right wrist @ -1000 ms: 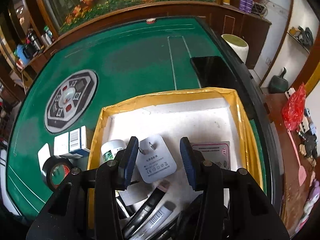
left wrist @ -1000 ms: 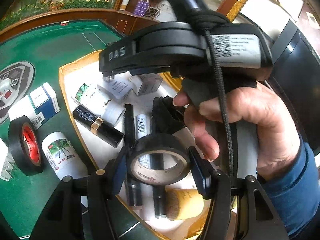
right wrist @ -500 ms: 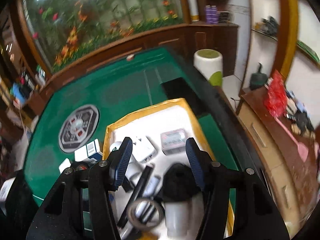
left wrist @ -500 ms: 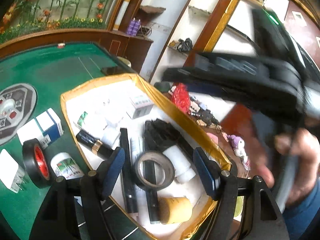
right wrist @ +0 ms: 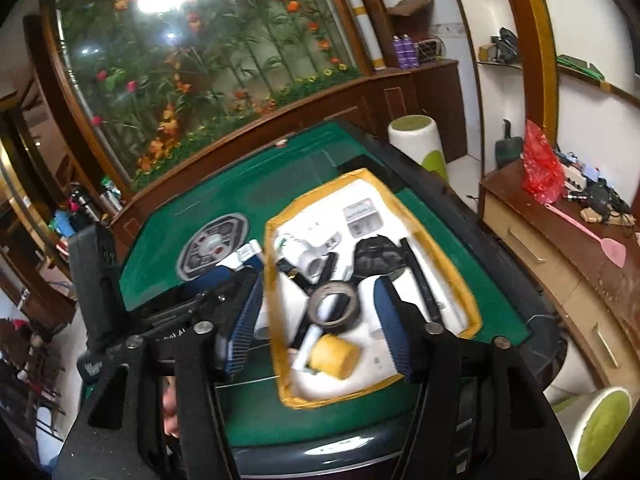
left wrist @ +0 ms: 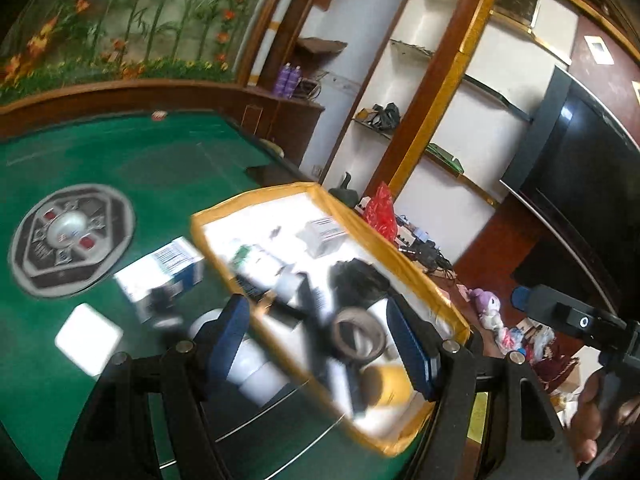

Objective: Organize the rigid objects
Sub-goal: 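Grasp a white square box with the left tool while the right tool moves to a red-black tape roll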

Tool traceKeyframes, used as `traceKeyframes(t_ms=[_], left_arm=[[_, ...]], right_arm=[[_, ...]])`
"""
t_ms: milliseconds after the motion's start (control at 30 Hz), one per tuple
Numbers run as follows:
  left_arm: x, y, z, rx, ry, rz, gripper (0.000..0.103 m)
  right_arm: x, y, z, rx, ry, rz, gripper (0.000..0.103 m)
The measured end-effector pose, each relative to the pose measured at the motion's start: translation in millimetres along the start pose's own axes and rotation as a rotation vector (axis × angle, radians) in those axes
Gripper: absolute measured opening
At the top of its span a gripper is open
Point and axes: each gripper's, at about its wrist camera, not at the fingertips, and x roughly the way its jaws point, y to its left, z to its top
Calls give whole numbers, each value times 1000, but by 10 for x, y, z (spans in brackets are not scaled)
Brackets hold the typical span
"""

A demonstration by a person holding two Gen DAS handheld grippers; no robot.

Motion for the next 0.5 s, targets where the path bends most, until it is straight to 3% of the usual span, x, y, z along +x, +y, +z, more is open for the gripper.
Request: traceKeyframes(t_ms=[267, 400, 500], left_arm=[[-530, 836, 4, -71, 9, 99, 72], [-748, 1473, -102, -207, 33, 143, 72], [-772, 1675, -126, -299, 28, 132, 72]], right_arm=[[413, 380, -181, -52, 85, 126, 61], [672, 530, -344, -92, 158, 168, 61], [812, 664, -453, -138, 195, 184, 61]])
